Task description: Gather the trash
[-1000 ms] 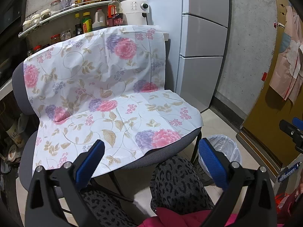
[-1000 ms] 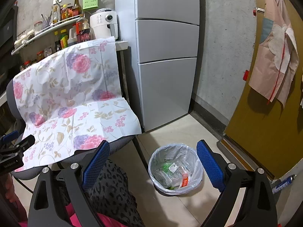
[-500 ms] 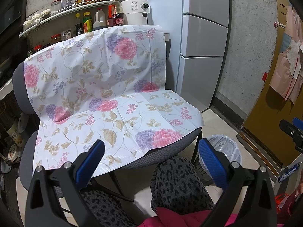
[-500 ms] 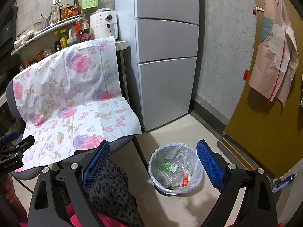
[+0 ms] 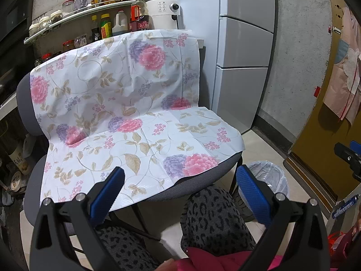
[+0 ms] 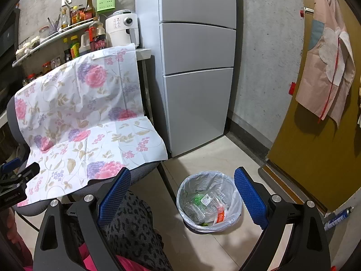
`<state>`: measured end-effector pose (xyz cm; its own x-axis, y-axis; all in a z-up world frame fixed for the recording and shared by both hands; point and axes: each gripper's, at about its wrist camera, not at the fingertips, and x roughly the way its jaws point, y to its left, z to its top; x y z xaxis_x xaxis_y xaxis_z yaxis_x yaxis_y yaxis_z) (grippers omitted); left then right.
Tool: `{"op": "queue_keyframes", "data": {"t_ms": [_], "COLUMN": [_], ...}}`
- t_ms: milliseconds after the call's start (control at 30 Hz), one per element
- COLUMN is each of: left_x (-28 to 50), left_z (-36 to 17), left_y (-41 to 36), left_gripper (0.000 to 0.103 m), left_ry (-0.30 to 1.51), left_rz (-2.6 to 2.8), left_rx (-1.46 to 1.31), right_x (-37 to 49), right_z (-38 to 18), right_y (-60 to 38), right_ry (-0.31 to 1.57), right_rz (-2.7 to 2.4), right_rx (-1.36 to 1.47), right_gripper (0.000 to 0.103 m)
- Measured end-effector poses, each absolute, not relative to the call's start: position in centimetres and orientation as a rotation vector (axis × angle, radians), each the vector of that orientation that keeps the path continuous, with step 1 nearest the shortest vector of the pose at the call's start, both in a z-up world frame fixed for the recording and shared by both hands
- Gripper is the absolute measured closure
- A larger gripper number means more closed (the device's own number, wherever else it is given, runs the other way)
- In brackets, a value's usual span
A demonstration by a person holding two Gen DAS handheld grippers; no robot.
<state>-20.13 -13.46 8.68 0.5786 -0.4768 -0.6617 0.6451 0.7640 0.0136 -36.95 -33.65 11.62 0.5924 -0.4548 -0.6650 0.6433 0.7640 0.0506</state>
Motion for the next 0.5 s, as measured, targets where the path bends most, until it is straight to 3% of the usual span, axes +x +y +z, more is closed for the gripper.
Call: {"op": "queue_keyframes", "data": {"t_ms": [500], "left_x": [-19.52], "left_z": [8.69], "left_y": [-13.70], "left_gripper": [0.006], "left_ry": [0.671], "left_rz": [-0.670], "left_rx": [0.260], "right_x": [-36.87], "right_z": [11.17], "right_y": [-34.06], "right_ry": [0.691], "right_rz": [-0.671], "right_rx": [0.312], "right_gripper": [0.011]}}
